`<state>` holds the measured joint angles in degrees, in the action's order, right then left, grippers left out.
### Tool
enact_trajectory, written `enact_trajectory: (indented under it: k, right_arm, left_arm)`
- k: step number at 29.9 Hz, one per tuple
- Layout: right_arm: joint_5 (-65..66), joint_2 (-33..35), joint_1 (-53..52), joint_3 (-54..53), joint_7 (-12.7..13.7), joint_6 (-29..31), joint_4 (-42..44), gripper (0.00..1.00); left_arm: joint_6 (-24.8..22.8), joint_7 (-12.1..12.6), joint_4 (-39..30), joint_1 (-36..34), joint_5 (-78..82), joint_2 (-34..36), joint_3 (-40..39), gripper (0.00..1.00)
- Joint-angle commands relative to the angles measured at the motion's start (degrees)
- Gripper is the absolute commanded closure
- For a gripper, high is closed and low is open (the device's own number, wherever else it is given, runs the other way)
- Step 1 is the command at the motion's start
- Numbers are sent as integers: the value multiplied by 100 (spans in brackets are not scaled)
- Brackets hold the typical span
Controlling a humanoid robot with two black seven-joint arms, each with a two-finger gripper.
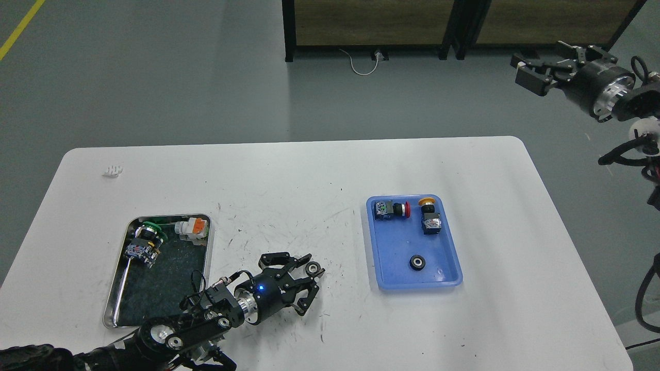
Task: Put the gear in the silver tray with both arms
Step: 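Close the left gripper around the black gear, then carry the gear into the silver tray and open the left gripper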
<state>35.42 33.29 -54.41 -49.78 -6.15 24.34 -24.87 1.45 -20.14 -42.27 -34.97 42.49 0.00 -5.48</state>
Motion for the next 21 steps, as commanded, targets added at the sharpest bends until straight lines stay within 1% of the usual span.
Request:
enact_trajectory:
  k: [1,5,10,11,13,17,21]
  right_arm:
    - [0,2,9,3,0,0,0,1]
    - [9,11,9,3,0,0,0,1]
    - [0,20,9,3,0,0,26,1]
    - [9,20,18,3,-8,0,44,1]
    - [0,11,53,12,-9,0,70,1]
    - [9,-33,88,12,-9,0,79,1]
    - [0,-60,88,55,-9,0,79,1]
  left_arm:
    - [-5,11,-18,-1,5,0,39,68]
    - [-5,37,-44,-10,5,0,39,73]
    - [22,98,-360,-150,-13,44,-84,74]
    - [39,142,-439,-194,-30,79,-137,74]
    - [48,247,-545,-317,-109,272,-225,73]
    - [13,344,-939,-537,-320,825,-137,73]
    - [-31,432,-1466,-599,-347,1598,-76,73]
